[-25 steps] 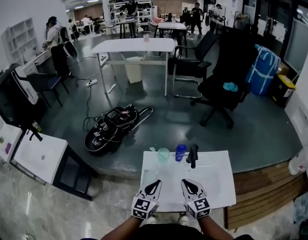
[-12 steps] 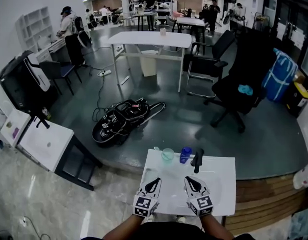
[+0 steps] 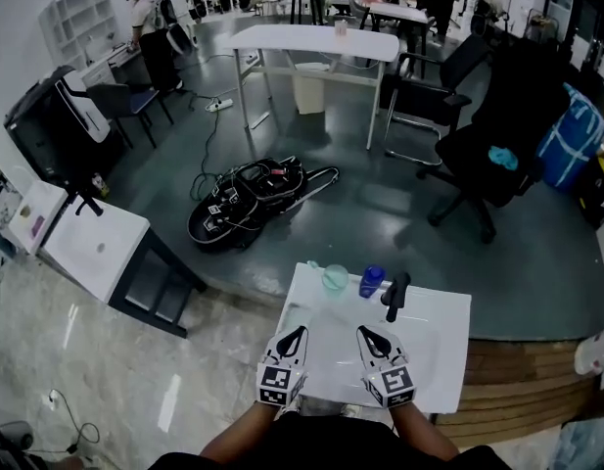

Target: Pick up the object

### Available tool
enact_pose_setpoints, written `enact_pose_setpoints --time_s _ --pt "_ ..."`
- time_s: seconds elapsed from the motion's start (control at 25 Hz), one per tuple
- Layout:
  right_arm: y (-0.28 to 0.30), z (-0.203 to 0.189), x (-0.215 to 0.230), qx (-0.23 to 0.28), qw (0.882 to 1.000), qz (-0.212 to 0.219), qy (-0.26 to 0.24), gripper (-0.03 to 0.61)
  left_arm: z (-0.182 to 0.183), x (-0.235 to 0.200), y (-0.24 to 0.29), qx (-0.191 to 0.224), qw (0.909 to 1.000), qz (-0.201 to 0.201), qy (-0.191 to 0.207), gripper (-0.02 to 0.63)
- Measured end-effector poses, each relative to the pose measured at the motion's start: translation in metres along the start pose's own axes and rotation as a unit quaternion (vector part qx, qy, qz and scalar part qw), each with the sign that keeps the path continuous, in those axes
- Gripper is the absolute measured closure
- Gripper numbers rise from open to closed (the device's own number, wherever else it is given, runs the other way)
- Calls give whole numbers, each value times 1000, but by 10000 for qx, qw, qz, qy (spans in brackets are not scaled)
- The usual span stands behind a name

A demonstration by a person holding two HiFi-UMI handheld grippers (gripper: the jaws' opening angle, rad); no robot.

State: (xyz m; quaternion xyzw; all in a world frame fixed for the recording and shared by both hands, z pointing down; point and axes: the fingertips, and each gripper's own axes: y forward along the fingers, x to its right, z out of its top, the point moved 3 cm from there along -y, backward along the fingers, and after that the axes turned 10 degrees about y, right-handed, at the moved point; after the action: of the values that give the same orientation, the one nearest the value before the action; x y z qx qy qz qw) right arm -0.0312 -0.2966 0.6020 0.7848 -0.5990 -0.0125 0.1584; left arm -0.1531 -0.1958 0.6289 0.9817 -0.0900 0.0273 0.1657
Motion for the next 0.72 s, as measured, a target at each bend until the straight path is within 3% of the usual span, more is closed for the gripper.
enact_pose_setpoints --time_s 0.48,0.52,0.56,0.72 --pt "-2 -21 -5 -447 9985 296 120 561 -45 -8 -3 -786 9952 570 -134 589" --pt "-2 -23 -4 -457 9984 301 134 561 -49 -8 -3 -850 9944 608 -135 558" --pt "-2 -24 -4 -470 9983 301 150 561 -52 -8 -2 -909 9937 643 -148 478" --pt "-5 -35 -3 -570 9976 335 200 561 -68 -6 -1 -1102 9913 693 -188 326"
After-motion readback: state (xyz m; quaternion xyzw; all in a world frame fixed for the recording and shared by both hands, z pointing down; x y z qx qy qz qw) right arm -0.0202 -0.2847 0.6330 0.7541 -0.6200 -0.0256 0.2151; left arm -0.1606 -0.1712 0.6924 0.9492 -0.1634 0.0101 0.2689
